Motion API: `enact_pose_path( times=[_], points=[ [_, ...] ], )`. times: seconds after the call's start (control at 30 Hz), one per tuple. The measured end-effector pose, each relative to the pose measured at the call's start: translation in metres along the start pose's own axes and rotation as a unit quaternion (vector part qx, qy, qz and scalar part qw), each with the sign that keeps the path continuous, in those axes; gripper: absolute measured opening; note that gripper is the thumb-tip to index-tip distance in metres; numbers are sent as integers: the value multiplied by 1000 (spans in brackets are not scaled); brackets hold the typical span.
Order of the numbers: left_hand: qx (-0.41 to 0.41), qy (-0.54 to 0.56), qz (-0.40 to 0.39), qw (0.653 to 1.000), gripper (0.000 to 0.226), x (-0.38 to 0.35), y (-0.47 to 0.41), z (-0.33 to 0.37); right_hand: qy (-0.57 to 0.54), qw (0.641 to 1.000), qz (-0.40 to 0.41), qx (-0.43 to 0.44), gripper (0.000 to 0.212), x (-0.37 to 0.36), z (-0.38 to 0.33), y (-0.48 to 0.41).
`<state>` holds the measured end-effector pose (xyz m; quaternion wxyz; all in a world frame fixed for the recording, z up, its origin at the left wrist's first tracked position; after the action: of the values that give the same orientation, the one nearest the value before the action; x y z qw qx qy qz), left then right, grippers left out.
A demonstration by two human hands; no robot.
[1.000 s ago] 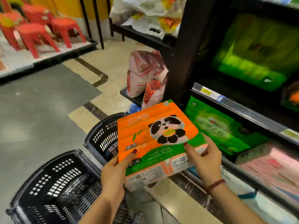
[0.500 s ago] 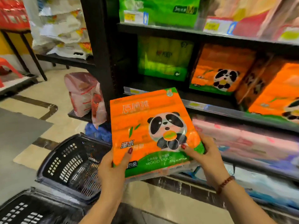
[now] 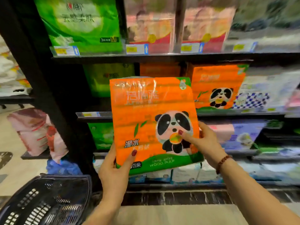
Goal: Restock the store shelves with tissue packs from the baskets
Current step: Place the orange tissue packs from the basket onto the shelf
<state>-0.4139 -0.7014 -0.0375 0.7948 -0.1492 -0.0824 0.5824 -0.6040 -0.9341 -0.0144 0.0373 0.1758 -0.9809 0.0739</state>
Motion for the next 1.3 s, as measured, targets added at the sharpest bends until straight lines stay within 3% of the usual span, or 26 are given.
enact_pose_path(
  times=[0.13,0.3,0.47,0.67,0.83,0.9,0.97,1.07,1.2,1.3],
  points=[
    [-24,39,-30,998,58,-34,-16,12,3,997,59,43,41,23,-17,-20],
    [-71,60,-48,995,47,-68,-48,27,2,988,114,106,38,34,-39,-44],
    [-98,78,-48,991,58,-91,-88,33,-15,974,148,169,39,30,-57,-63],
    [-137,77,-63,986,51,-113,-145,41,-35,949,191,248,36,14,-80,-91],
    [-112,142,-11,983,21,-125,-194,30,3,939,212,271,67,-10,-71,-132],
    [-93,178,7,979,30,-129,-213,23,-3,938,207,277,75,-21,-65,-147],
    [-92,193,5,977,36,-136,-230,18,-5,934,211,289,75,-27,-60,-158],
    [-118,161,-12,980,15,-152,-245,8,7,928,226,296,70,-31,-47,-175],
    [-102,148,-19,984,8,-177,-256,-21,44,930,235,278,62,-31,-22,-205],
    [-104,125,-3,987,20,-191,-259,-41,58,927,258,266,57,-28,-4,-225]
  ],
)
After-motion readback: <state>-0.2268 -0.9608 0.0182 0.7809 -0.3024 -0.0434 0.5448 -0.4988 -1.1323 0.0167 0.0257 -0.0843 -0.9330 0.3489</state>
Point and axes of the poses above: each hand's wrist, its own y-axis away from the middle knuckle, its own x-axis out of the back of the hand, z = x × y, the point moved 10 cm from there along -y, towards the middle knuckle, and after that the axes turned 12 degrees about z, right-handed, at the moved point
